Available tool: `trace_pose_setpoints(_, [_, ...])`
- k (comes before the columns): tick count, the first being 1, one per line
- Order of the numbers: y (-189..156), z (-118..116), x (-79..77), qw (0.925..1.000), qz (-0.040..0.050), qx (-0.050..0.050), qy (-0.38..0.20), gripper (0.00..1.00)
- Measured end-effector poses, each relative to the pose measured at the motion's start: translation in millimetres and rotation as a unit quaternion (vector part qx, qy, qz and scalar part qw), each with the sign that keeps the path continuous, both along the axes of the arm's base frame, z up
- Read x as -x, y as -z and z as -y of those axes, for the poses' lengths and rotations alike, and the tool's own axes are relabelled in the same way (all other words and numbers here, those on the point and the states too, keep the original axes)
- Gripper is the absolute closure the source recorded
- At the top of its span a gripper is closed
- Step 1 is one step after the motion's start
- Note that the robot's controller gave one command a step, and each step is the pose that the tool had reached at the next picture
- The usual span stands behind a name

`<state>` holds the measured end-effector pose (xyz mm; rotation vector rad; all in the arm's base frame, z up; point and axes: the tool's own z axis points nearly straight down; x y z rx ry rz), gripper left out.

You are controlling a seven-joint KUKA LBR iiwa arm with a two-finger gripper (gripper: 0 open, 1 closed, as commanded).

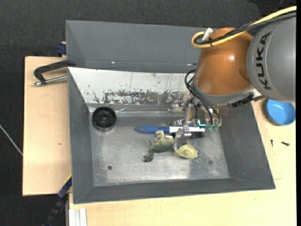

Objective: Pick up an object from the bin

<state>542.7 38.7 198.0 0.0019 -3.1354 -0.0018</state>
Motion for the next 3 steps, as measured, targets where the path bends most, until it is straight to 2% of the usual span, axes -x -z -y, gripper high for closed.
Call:
trace_pose_setpoints(1, [127,7,-15.7,0.9991,0.0053,-0.001,0.042,0.00])
trace_pose_setpoints(2, [123,7,-17.5,0.9991,0.0093,0.000,0.042,1.00])
trace_pose_setpoints(3, [-5,20,18.0,0.9990,0.0074,0.000,0.043,1.00])
